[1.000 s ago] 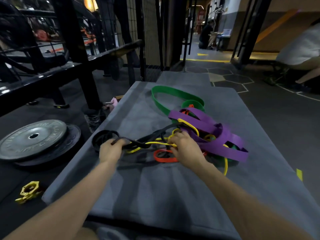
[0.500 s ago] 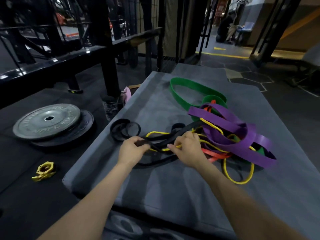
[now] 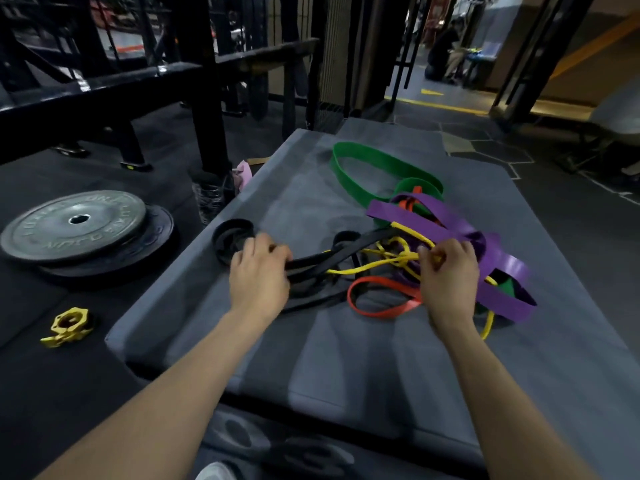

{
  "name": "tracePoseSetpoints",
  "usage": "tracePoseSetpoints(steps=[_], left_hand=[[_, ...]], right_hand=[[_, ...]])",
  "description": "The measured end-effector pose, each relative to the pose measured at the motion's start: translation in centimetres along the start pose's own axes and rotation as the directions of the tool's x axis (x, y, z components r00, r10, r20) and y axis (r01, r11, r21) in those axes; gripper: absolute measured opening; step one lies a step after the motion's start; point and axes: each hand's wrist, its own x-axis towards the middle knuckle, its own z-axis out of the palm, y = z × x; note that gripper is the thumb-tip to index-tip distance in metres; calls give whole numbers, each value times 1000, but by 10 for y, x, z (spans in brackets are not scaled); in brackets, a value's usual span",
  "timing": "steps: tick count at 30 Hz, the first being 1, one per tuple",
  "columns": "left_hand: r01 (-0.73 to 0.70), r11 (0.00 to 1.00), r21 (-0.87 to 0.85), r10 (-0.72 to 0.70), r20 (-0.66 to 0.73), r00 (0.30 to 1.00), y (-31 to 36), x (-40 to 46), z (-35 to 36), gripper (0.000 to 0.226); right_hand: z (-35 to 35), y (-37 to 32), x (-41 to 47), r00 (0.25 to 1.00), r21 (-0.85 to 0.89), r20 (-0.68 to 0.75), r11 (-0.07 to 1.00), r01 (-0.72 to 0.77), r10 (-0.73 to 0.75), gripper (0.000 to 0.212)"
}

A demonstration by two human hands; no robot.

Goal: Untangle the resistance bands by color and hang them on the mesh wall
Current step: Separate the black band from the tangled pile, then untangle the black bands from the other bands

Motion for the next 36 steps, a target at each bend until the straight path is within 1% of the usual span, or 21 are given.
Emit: tracePoseSetpoints(steps=[2, 4, 6, 8, 9, 11, 12, 14, 17, 19, 20, 22, 23, 24, 27, 30, 32, 34, 36], left_hand=[[-82, 996, 43, 80, 55, 995, 8, 0, 9, 42], [-141, 989, 37, 135, 125, 983, 17, 3, 17, 45], [-146, 989, 22, 138, 215, 967, 23, 8, 26, 47], [-107, 994, 18, 97, 291, 952, 24, 14, 33, 48], [-95, 995, 24, 83, 316, 945, 23, 16, 35, 47], [-73, 997, 39, 53, 372, 927, 23, 22, 35, 46], [-56, 998, 39, 35, 408, 912, 23, 26, 34, 47], [-23, 999, 33, 6, 454, 891, 25, 29, 31, 46], [6, 1000, -15, 1, 401, 916, 24, 30, 27, 39], [56, 994, -96, -24, 310, 950, 21, 31, 19, 37], [96, 982, -163, -53, 250, 967, 18, 31, 15, 38], [179, 916, -360, -134, 146, 980, 11, 35, 8, 45], [211, 867, -452, -176, 118, 977, 7, 36, 6, 48], [230, 833, -504, -209, 100, 973, 3, 36, 5, 50], [259, 782, -566, -262, 78, 962, -3, 33, 6, 45], [275, 729, -627, -312, 54, 949, 2, 32, 6, 37], [263, 701, -662, -336, 19, 942, 6, 35, 4, 36], [223, 670, -708, -334, -18, 942, 9, 35, -1, 36], [187, 609, -771, -323, -25, 946, 7, 33, -8, 29]], right_hand=[[-6, 3, 2, 999, -4, -48, 1000, 14, -14, 20], [-14, 5, 3, 994, 14, -110, 1000, 10, -8, 20], [-22, 8, 4, 989, 12, -147, 1000, -4, 6, 21], [-27, 11, 3, 991, -11, -137, 1000, -8, 6, 21], [-27, 15, 2, 994, -26, -112, 1000, 4, -7, 20], [-26, 21, -2, 998, -85, -14, 995, 58, -60, 18], [-23, 24, -4, 993, -139, 49, 983, 117, -111, 16], [-19, 24, -7, 960, -262, 156, 928, 266, -231, 6], [-14, 6, -10, 891, -377, 267, 811, 447, -367, 29], [-7, -11, -13, 832, -362, 337, 755, 546, -440, 41], [-1, -17, -15, 801, -327, 370, 742, 586, -470, 43], [9, -30, -20, 762, -281, 473, 744, 606, -443, 39], [14, -34, -23, 742, -275, 530, 744, 608, -411, 36], [21, -34, -24, 721, -266, 586, 752, 603, -371, 35], [36, -28, -30, 667, -236, 709, 815, 530, -228, 40], [38, -26, -31, 650, -143, 732, 887, 439, -203, 26], [31, -24, -27, 630, -109, 751, 904, 414, -197, 19], [22, -19, -23, 588, -89, 789, 915, 393, -175, 18], [12, -16, -19, 542, -105, 832, 926, 364, -119, 19]])
